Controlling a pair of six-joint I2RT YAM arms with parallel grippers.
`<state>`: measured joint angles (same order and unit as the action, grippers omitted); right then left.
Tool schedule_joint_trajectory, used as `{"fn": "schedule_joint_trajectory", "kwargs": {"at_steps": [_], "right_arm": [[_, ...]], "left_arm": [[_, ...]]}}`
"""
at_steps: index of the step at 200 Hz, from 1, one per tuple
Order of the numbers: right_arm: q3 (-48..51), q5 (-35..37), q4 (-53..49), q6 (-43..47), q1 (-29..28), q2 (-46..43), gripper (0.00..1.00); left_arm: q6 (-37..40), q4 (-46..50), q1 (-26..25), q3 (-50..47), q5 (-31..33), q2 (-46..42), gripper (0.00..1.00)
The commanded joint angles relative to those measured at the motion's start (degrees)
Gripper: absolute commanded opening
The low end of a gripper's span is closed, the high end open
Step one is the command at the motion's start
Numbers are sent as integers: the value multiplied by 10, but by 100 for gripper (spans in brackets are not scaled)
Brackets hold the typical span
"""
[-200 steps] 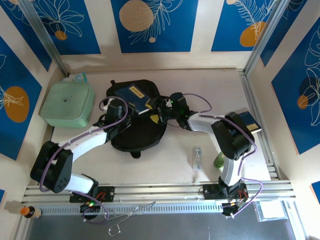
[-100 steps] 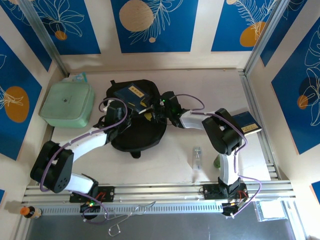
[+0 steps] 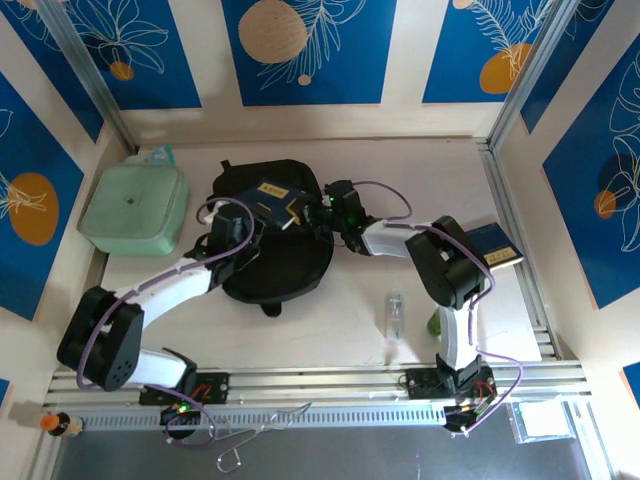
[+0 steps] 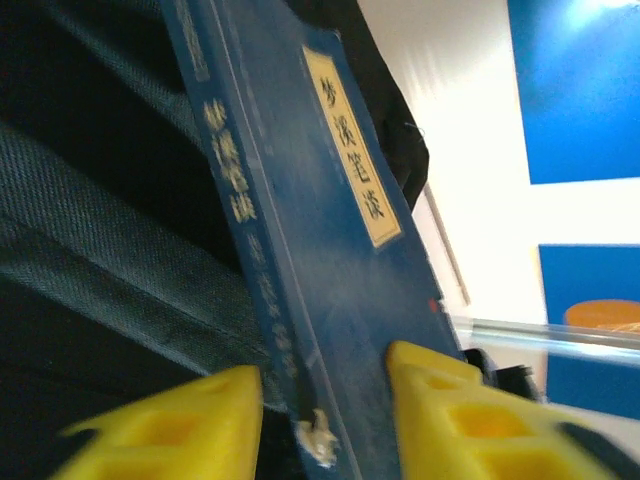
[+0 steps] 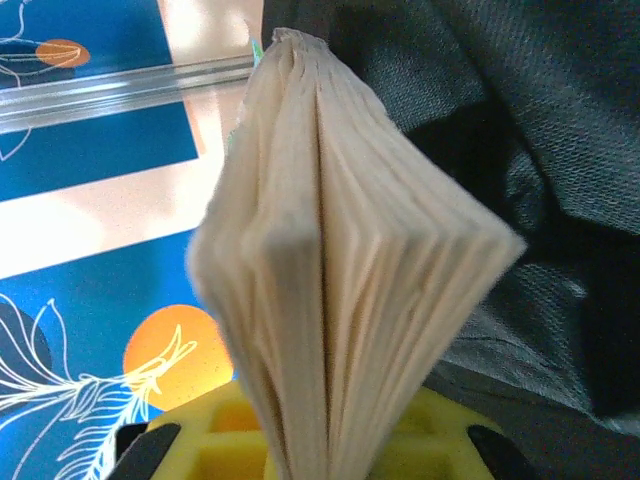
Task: Pack the student bag
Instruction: Pass the book, then rotate the student bag at the top-center of the table.
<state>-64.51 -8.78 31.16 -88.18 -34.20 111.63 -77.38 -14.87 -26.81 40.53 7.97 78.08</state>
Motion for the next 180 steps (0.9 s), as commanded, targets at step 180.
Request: {"fn": "schedule_joint_trajectory", "kwargs": {"at_steps": [180], "right_arm": [[143,59,-297,292,158,-345,0]], "left_arm": [[280,118,-62,162,-240,243,70]]}}
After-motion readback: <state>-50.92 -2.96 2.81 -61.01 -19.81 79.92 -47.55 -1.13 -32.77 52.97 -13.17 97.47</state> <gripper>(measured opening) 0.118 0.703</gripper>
